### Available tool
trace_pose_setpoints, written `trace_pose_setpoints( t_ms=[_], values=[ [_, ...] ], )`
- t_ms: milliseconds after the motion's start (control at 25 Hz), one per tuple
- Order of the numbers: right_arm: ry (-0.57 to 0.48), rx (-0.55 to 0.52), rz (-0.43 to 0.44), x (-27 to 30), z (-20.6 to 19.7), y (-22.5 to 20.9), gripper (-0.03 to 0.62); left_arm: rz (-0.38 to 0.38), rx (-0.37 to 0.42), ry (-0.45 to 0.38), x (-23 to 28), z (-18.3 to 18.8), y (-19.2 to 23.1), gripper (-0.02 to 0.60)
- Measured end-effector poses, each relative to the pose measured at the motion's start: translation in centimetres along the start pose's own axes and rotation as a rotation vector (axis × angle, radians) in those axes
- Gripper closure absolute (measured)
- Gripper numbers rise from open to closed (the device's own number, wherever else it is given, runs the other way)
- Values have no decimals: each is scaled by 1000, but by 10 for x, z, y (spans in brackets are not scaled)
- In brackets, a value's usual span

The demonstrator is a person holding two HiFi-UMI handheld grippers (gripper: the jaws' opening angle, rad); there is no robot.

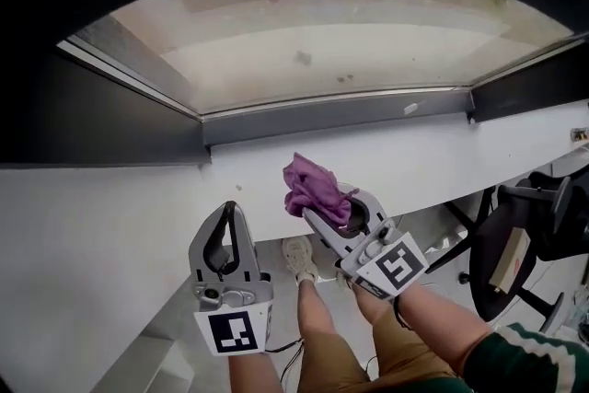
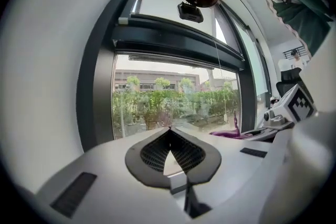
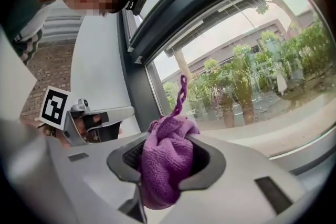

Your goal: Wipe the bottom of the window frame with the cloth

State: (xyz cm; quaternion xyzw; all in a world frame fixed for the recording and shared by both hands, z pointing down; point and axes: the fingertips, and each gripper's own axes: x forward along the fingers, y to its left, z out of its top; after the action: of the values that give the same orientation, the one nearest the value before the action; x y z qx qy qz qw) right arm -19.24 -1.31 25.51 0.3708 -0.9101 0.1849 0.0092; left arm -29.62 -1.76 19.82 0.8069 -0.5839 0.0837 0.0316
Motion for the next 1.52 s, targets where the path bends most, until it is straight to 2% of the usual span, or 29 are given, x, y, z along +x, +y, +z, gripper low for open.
trace_pose_setpoints(
  t_ms=[80, 240, 440, 600, 760, 1080, 1520],
  values=[
    [5, 18, 13, 12, -11, -1, 444, 3, 9, -14, 0, -1, -1, 575],
    [14, 1, 39, 76, -46, 4, 444, 12, 2, -9, 12, -36, 35, 575],
    [-7, -2, 34, 130, -65, -8, 444, 28, -2, -5, 19, -63, 59, 575],
    [25, -27, 52, 168, -94, -12, 444, 39, -25, 12, 21, -81, 73, 575],
    [52, -5, 60, 198, -116, -15, 444, 47, -35, 24, 22, -90, 79, 575],
    [83, 15, 60, 220, -141, -13, 444, 60, -54, 31, 28, -109, 95, 575],
    [210, 26, 48, 230, -232, -5, 444, 62, -87, 55, 30, -151, 102, 575]
  ],
)
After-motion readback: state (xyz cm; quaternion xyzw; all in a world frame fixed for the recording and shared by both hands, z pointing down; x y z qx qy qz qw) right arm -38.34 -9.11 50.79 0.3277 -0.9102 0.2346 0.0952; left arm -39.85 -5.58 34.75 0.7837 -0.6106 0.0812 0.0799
